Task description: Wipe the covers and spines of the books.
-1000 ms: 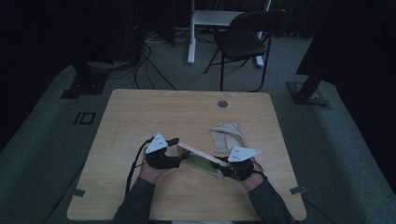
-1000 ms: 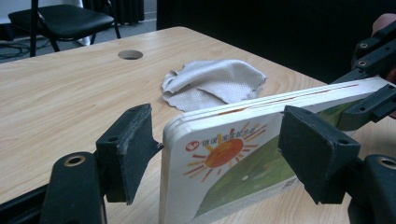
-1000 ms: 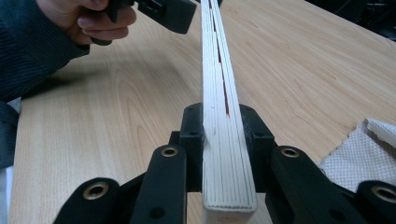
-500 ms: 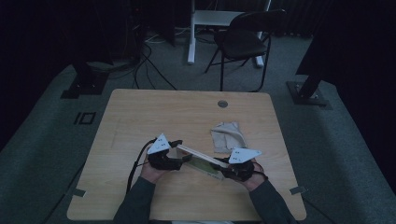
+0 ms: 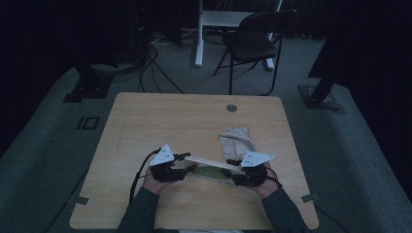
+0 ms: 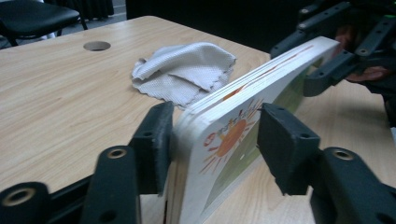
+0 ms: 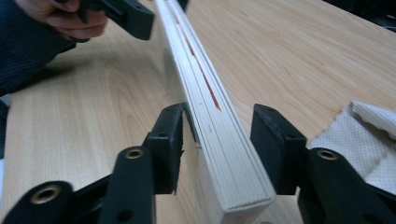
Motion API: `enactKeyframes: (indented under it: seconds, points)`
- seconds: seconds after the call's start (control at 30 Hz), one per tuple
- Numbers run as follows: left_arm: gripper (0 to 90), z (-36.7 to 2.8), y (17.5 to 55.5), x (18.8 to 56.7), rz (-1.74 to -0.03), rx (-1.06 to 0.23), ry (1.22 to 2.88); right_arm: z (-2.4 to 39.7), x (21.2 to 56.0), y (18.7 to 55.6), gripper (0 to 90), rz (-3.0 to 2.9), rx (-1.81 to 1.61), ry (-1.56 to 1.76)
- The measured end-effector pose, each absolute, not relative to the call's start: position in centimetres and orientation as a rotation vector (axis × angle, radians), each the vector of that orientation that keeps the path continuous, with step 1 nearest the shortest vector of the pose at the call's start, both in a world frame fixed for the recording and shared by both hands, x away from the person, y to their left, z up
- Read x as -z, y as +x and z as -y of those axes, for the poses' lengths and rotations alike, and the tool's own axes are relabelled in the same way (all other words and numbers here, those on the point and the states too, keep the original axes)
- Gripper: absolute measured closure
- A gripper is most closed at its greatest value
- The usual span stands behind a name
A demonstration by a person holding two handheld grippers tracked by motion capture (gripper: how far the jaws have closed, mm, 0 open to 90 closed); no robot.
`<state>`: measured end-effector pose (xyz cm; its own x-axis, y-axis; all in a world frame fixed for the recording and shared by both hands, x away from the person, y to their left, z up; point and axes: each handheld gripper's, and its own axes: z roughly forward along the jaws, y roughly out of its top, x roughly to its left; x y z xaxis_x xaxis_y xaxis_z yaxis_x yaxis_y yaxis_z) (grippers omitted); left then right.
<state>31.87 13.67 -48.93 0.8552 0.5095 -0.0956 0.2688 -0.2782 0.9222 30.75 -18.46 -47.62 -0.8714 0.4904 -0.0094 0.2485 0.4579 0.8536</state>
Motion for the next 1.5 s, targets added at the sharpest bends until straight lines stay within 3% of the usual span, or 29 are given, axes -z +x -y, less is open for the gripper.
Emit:
enactKeyframes:
  seconds: [0.13, 0.47, 0.97, 1.5]
  points:
    - [56.7, -14.0, 31.4, 48.9, -0.579, -0.252, 1.867, 18.9, 47.8, 31.0, 51.8, -2.454, -1.343, 0.673]
    - [63.8, -14.0, 30.8, 49.2, -0.555, -0.240, 1.863, 19.9, 47.9, 31.1, 50.0, -2.448, -1.343, 0.717]
    - [58.3, -13.6, 31.5, 49.9, -0.548, -0.224, 1.861, 20.0, 48.1, 31.2, 50.4, -2.448, -1.353, 0.734]
    - [62.7, -13.2, 31.7, 50.1, -0.541, -0.241, 1.873, 20.3, 48.4, 31.4, 47.0, -2.444, -1.343, 0.767]
